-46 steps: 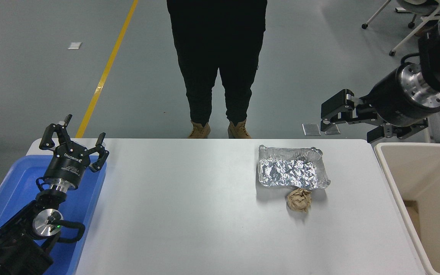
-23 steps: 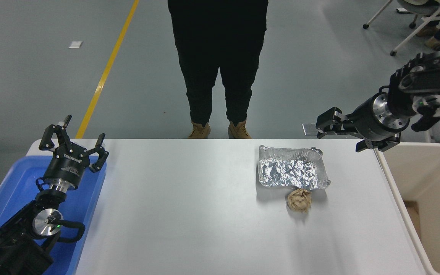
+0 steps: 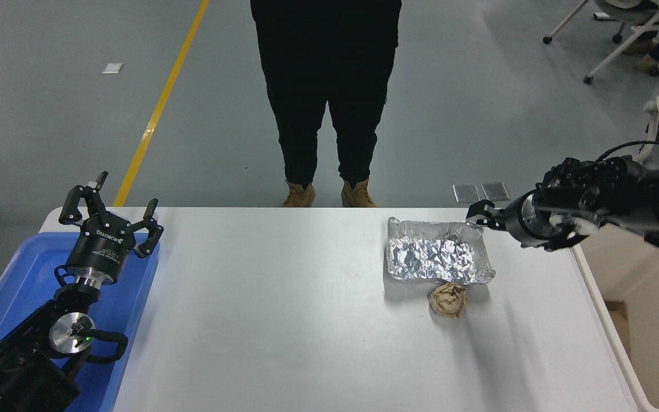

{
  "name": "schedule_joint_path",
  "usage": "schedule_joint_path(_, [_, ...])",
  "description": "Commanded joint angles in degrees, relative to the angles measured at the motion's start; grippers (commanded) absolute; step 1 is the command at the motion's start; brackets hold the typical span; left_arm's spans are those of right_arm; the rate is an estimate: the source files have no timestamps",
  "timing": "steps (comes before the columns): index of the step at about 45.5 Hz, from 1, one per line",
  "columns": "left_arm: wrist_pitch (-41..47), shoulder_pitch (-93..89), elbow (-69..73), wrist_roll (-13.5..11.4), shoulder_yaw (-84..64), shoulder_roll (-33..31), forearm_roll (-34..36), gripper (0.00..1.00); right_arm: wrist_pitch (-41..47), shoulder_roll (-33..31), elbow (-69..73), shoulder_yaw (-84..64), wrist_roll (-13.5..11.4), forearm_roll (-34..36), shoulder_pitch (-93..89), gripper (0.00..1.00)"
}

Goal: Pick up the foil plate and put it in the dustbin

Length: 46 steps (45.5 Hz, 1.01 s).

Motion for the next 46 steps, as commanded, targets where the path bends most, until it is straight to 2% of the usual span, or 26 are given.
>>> schedule_joint_path(1, [0.0, 0.0, 0.0, 0.0, 0.0, 0.1, 0.1, 0.98, -3.7, 4.1, -10.2, 0.5, 0.1, -0.2, -8.3, 1.00])
schedule_joint_path(17, [0.0, 0.0, 0.0, 0.0, 0.0, 0.1, 0.0, 0.98, -9.3, 8.9, -23.2, 0.5, 0.4, -1.7, -17.8, 0.99])
schedule_joint_path(23, [0.0, 0.0, 0.0, -0.1, 0.0, 0.0, 0.0, 0.98, -11.0, 9.5, -24.3, 0.5, 0.4, -2.9, -20.3, 0.94])
schedule_joint_path(37, [0.0, 0.0, 0.0, -0.1, 0.0, 0.0, 0.0, 0.98, -15.1, 10.5, -24.3, 0.6, 0.4, -2.9, -23.6, 0.89])
schedule_joint_path(43, [0.0, 0.0, 0.0, 0.0, 0.0, 0.0, 0.0, 0.98, -16.1, 10.5, -23.9, 0.6, 0.5, -2.9, -24.7, 0.73])
schedule_joint_path(46, [0.0, 0.0, 0.0, -0.1, 0.0, 0.0, 0.0, 0.98, -16.2, 10.5, -23.8, 0.5, 0.5, -2.9, -25.0, 0.54])
